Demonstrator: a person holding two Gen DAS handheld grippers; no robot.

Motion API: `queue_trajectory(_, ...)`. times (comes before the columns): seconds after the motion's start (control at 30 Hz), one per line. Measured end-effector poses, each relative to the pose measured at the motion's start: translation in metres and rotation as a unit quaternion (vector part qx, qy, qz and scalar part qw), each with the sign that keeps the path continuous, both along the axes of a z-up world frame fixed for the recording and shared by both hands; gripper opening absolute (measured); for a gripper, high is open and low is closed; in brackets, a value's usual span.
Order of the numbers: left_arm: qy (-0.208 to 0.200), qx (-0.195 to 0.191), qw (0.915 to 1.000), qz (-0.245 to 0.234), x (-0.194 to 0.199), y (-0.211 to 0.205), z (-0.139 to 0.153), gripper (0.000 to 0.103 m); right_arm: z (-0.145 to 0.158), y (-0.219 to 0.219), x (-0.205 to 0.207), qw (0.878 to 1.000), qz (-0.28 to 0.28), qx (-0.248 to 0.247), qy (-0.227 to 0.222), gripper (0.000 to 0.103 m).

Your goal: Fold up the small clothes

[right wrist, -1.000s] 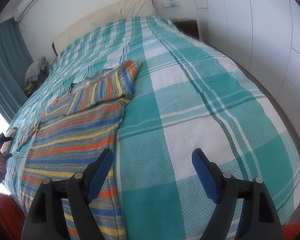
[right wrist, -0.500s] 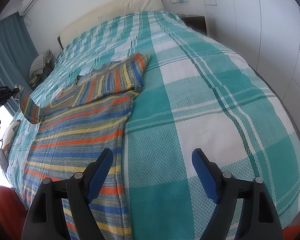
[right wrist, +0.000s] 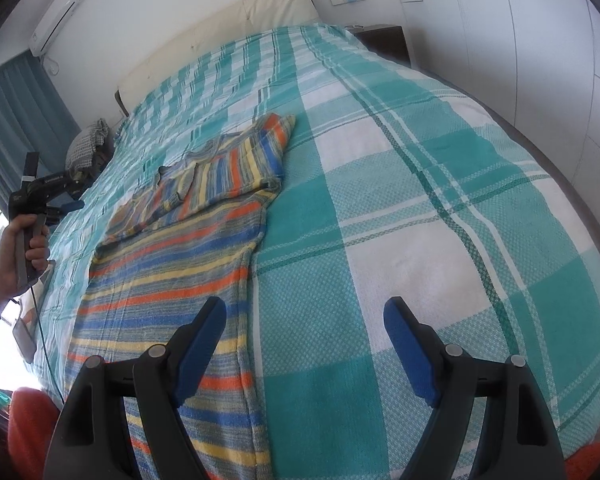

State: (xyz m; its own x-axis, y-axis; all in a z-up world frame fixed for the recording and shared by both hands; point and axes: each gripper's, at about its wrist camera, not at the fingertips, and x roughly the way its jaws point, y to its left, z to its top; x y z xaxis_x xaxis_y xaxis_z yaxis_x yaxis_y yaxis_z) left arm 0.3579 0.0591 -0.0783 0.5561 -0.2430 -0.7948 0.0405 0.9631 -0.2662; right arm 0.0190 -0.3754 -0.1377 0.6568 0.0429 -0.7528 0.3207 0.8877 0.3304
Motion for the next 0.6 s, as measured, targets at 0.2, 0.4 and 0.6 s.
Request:
queue_trajectory(0.2, 0.08, -0.056, 0.9948, -0.03, -0.005, 0.007, -0.064, 0.067, -0.007, 0.008, 0.006, 1.0, 0.014, -0.012, 0.02, 0.081)
queue_trajectory(0.4, 0.068, 0.07, 0.9949, -0.027, -0.026, -0.008, -0.089, 0.005, -0.011, 0.011, 0.008, 0.999, 0.016, -0.023, 0.03, 0.081)
queue_trajectory(0.6, 0.047, 0.095, 0.9942, -0.015, -0.043, -0.008, -0.072, 0.064, -0.011, 0.009, 0.008, 0.999, 0.016, -0.017, 0.028, 0.081)
